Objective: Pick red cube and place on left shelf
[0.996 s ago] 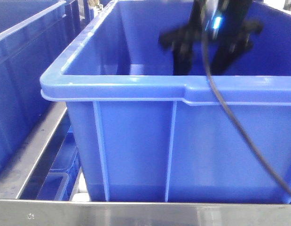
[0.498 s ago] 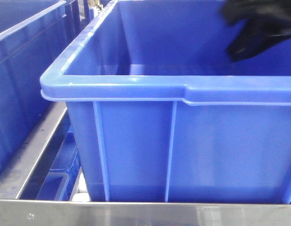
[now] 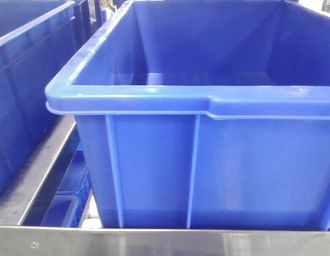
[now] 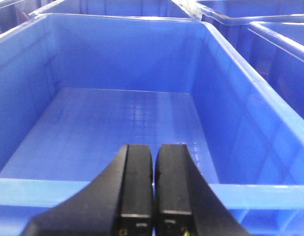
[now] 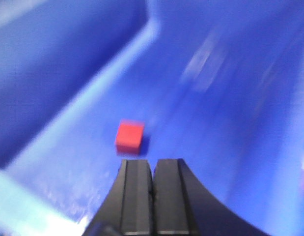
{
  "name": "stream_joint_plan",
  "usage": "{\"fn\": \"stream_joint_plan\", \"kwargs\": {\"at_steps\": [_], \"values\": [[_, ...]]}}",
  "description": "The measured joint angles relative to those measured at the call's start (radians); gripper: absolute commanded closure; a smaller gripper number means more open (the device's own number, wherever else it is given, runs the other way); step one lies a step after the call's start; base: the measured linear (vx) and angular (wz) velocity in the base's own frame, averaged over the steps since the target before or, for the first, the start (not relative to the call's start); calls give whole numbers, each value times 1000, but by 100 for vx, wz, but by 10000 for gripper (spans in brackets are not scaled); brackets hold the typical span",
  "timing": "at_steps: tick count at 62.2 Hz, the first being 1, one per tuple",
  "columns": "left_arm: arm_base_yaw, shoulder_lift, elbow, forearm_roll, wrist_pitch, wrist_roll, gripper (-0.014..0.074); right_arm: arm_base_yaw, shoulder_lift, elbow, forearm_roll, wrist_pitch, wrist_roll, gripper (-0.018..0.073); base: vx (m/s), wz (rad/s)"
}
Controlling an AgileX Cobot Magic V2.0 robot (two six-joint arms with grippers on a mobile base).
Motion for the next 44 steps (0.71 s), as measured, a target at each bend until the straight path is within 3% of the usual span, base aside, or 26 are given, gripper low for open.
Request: {"fn": "stream_joint_plan", "kwargs": {"at_steps": [20, 44], "values": [[0, 0, 0, 0, 0, 0, 495, 0, -309, 28, 0, 129, 0, 503, 0, 0], [0, 0, 0, 0, 0, 0, 495, 0, -337, 28, 0, 198, 0, 503, 0, 0]]}}
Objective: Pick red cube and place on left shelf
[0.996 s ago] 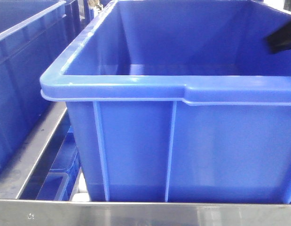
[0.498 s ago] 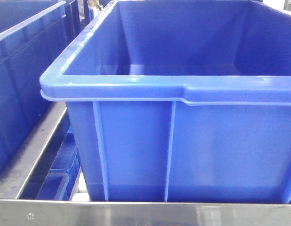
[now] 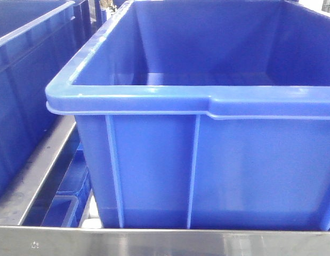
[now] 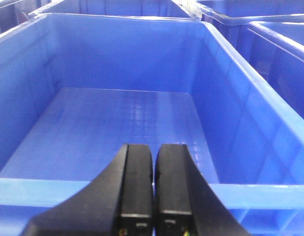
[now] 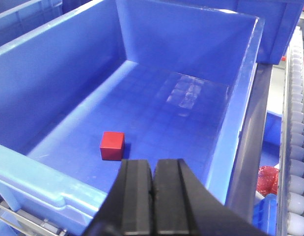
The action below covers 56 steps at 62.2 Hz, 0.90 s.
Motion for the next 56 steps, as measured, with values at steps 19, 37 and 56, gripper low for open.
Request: {"fn": "stream_joint_plan", "kwargs": {"at_steps": [19, 37, 56], "values": [[0, 0, 0, 0, 0, 0, 495, -2, 0, 0, 0, 0, 0, 503, 0, 0], [0, 0, 0, 0, 2, 0, 495, -219, 0, 112, 83, -106, 0, 503, 0, 0], [0, 0, 0, 0, 2, 0, 495, -480, -4, 327, 143, -524, -25, 503, 0, 0]]}}
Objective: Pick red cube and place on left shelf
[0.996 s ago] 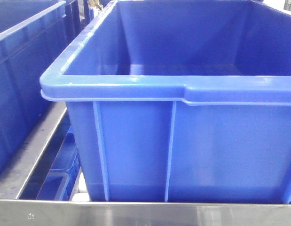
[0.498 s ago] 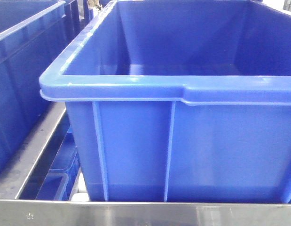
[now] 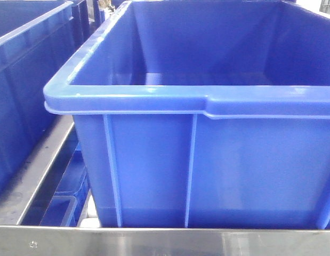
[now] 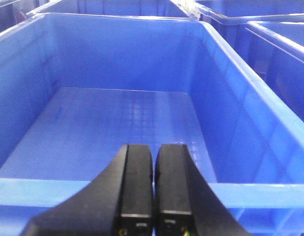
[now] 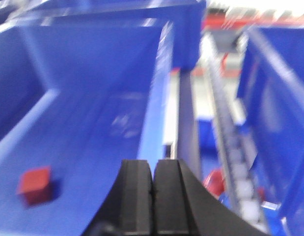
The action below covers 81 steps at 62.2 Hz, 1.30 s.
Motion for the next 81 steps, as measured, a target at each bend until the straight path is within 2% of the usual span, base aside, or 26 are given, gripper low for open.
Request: {"fn": "stream_joint_plan", "kwargs": {"at_steps": [7, 14, 32, 81], "values": [[0, 0, 0, 0, 0, 0, 495, -61, -75, 88, 32, -44, -2, 503, 0, 0], [0, 0, 0, 0, 0, 0, 495, -85, -118, 106, 55, 3, -40, 503, 3, -15], [0, 0, 0, 0, 0, 0, 495, -87, -121, 107, 133, 51, -115, 503, -1, 6], [0, 0, 0, 0, 0, 0, 496, -87, -121, 108, 135, -24, -139, 503, 0, 0]]}}
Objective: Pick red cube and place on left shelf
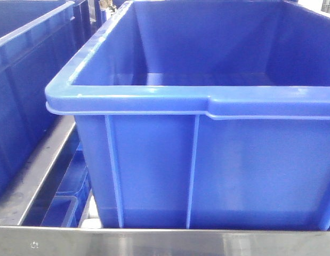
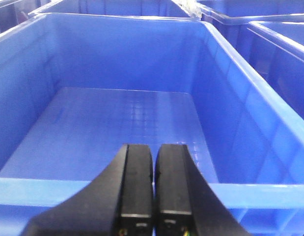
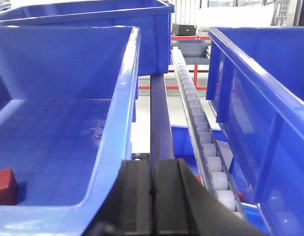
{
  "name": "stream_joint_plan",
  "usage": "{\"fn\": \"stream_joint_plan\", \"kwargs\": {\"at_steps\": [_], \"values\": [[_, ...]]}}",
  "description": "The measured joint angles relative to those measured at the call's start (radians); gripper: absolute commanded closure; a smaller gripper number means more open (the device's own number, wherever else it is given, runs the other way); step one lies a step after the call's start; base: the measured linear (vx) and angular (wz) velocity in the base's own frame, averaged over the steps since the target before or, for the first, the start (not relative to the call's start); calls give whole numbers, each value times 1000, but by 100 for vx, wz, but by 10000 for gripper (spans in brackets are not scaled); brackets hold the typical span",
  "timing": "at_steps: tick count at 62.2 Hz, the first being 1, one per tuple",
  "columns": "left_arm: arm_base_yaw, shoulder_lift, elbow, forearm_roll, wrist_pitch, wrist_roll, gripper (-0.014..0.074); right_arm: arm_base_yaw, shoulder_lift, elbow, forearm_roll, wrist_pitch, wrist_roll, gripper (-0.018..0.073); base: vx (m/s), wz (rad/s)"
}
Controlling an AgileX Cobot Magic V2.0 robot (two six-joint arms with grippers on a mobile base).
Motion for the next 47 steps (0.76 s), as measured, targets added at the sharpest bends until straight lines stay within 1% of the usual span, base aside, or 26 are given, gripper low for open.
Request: {"fn": "stream_joint_plan", "kwargs": {"at_steps": [47], "values": [[0, 0, 0, 0, 0, 0, 495, 0, 0, 0, 1, 10, -2, 503, 0, 0]]}}
